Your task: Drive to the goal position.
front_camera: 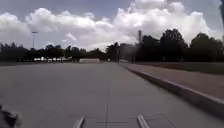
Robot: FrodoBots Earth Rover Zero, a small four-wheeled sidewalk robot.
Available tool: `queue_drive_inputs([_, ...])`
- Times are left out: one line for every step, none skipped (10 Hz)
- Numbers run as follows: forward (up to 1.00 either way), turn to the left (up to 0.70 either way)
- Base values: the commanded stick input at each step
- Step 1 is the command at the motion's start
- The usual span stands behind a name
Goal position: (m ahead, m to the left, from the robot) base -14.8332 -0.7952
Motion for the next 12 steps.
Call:
queue_drive_inputs([0.7, 0.0])
queue_drive_inputs([0.7, 0.0])
queue_drive_inputs([0.7, 0.0])
queue_drive_inputs([0.7, 0.0])
queue_drive_inputs([0.7, 0.0])
queue_drive_inputs([0.7, 0.0])
queue_drive_inputs([0.7, 0.0])
queue_drive_inputs([0.7, 0.0])
queue_drive_inputs([0.7, 0.0])
queue_drive_inputs([0.7, 0.0])
queue_drive_inputs([0.7, 0.0])
queue_drive_inputs([0.7, 0.0])
